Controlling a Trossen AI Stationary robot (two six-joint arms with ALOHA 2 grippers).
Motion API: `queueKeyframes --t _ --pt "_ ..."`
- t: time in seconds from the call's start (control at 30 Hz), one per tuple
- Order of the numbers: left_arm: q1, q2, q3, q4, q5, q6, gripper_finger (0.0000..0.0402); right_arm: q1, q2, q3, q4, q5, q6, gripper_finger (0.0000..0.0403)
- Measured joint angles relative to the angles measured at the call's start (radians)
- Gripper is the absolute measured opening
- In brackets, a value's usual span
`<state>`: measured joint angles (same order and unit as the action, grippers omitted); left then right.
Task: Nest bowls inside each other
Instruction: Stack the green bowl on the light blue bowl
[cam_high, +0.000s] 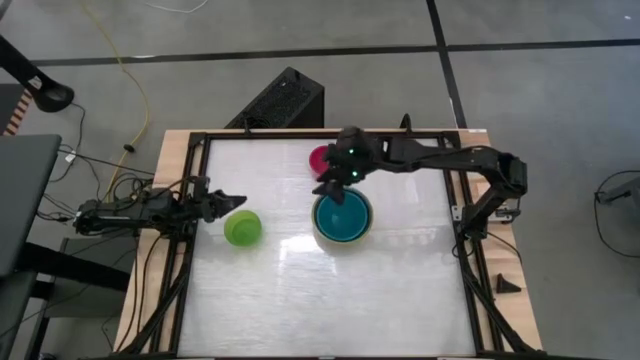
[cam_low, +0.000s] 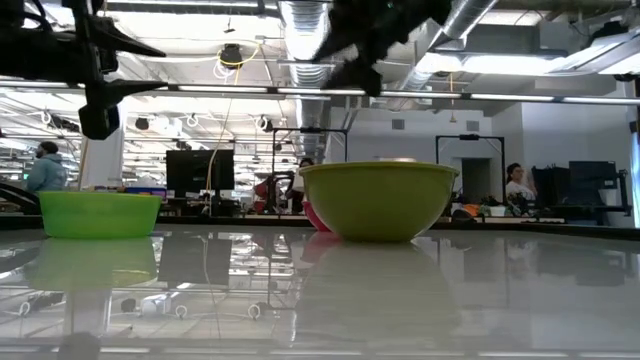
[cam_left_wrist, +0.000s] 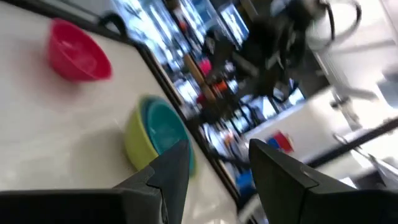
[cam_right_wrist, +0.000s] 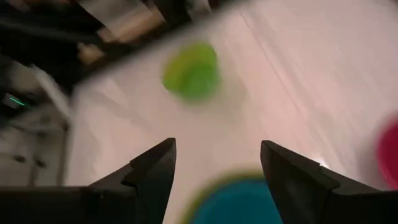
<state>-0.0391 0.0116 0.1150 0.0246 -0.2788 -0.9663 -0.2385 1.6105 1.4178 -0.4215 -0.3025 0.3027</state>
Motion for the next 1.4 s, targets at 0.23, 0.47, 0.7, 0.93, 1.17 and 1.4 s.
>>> queueKeyframes --t 0.23,0.47,0.7,0.93,1.17,1.4 --pt "0.000 0.000 0.000 0.010 -0.042 0.024 0.0155 -0.064 0.081 0.000 0.232 -0.162 0.031 0.0254" --pt "0.000 0.000 0.000 0.033 0.014 0.026 0.0155 -0.097 0.195 -0.001 0.413 -0.320 0.063 0.0242" --pt "-0.035 0.060 0.002 -0.128 0.297 -0.049 0.0155 -0.057 0.228 0.000 0.466 -0.332 0.084 0.0227" --pt "-0.117 0.262 0.117 -0.255 0.276 0.061 0.0155 -0.056 0.220 0.000 0.443 -0.354 0.102 0.0218" --pt "-0.156 0.569 0.325 -0.486 0.208 0.212 0.0155 -0.055 0.207 0.000 0.421 -0.394 0.117 0.0217" --pt "-0.171 0.838 0.415 -0.575 0.162 0.271 0.0155 -0.057 0.199 0.000 0.399 -0.410 0.117 0.0217"
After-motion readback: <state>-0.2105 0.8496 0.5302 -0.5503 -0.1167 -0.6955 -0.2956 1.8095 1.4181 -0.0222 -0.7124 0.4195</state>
